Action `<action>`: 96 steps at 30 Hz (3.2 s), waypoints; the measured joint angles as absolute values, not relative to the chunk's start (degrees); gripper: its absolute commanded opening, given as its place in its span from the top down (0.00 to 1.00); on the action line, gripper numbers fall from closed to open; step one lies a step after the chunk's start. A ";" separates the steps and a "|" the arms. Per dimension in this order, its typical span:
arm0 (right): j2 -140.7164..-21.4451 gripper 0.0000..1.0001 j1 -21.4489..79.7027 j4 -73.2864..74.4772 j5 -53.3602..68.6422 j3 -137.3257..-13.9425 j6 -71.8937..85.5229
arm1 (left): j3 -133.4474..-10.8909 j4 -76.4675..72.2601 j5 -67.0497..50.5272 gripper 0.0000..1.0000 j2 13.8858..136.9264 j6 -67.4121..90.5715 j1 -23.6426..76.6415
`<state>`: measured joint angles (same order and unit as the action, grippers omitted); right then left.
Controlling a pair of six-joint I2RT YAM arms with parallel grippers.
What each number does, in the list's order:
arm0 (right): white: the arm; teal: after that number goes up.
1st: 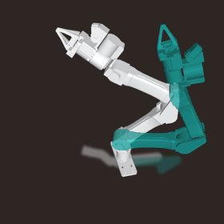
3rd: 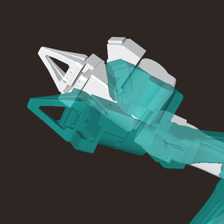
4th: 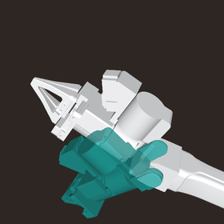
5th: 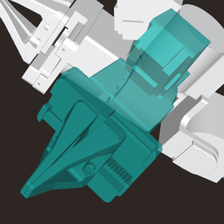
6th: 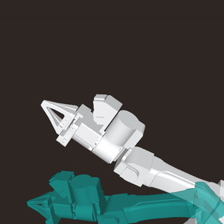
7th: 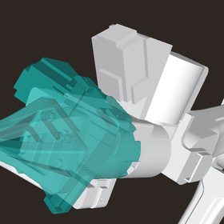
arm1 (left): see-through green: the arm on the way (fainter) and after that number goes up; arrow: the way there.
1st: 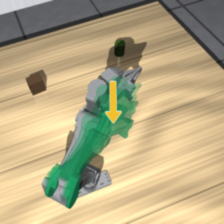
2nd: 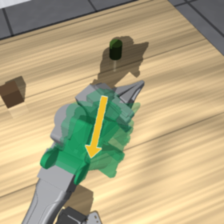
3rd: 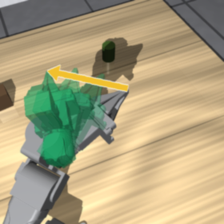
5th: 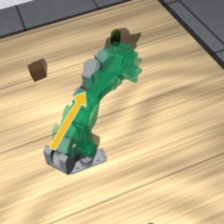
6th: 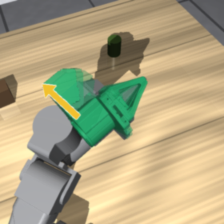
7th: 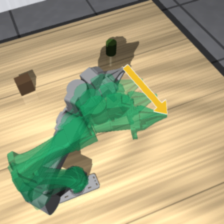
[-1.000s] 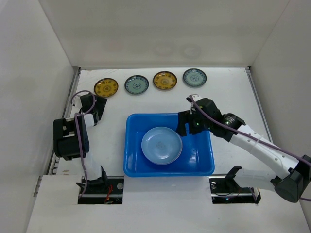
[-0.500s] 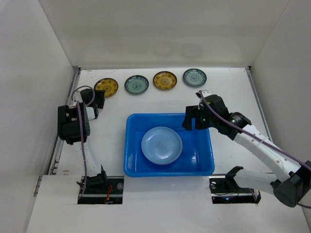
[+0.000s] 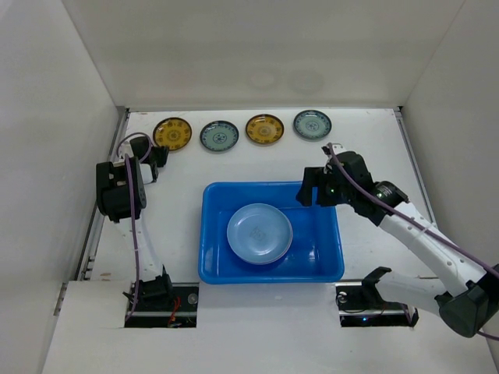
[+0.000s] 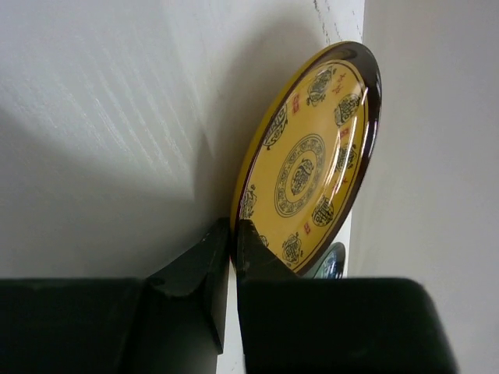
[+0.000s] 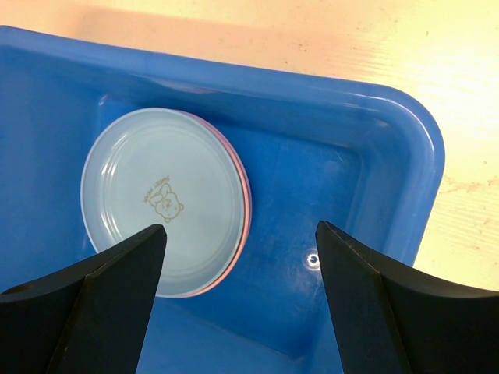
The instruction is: Place the plates into the plastic bin on the countertop
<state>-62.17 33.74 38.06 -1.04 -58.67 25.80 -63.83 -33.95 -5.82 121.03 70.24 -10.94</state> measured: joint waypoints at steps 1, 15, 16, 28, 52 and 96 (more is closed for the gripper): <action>-61.98 0.17 33.69 38.09 -1.10 -58.46 25.91 | -64.01 -33.58 -5.85 1.00 121.03 70.11 -10.94; -56.42 0.16 28.84 36.97 -1.72 -54.92 26.20 | -67.35 -18.92 -11.73 0.99 106.50 61.78 -9.72; -55.68 0.16 27.79 36.53 -1.72 -54.46 26.20 | -67.40 -17.98 -12.62 0.99 103.77 60.55 -8.93; -53.15 0.15 15.40 31.00 -1.48 -47.83 27.64 | -60.25 1.52 -24.27 0.97 75.77 40.49 10.44; -66.59 0.18 8.80 18.65 0.51 -48.73 38.30 | -52.45 26.04 -14.28 0.79 76.38 21.65 37.08; -138.65 0.62 -4.40 3.29 21.93 -104.51 59.57 | -71.31 38.20 -8.38 0.00 58.04 22.55 14.09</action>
